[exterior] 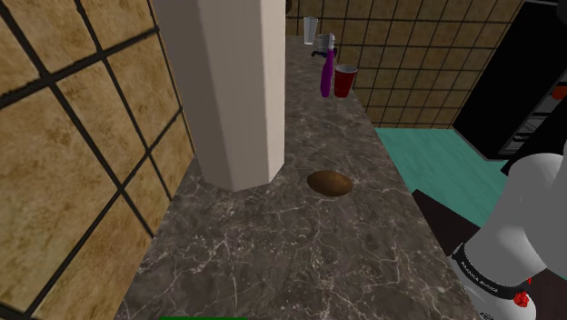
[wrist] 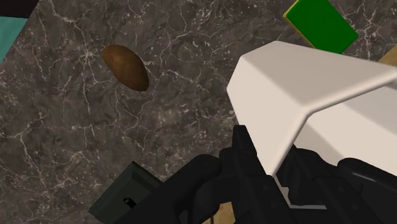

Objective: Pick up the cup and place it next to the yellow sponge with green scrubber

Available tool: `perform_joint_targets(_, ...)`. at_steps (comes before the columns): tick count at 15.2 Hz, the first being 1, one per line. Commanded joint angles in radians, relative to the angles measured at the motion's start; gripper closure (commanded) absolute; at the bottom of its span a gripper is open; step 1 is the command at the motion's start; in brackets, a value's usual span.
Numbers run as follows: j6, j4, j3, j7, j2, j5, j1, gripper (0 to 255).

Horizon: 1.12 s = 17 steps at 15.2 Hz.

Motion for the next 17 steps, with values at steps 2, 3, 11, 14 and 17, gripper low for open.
perform_joint_targets(2,0.063,-0.106,-0.009,-0.014,-0.049,0.022,-0.013,255)
perform_joint_targets(3,0.081,-0.136,-0.012,-0.018,-0.061,0.027,-0.016,255)
perform_joint_targets(11,0.215,-0.344,-0.027,-0.046,-0.141,0.058,-0.03,255)
perform_joint_targets(14,0.261,-0.41,-0.031,-0.054,-0.163,0.066,-0.032,255)
perform_joint_targets(17,0.305,-0.472,-0.033,-0.061,-0.182,0.072,-0.033,255)
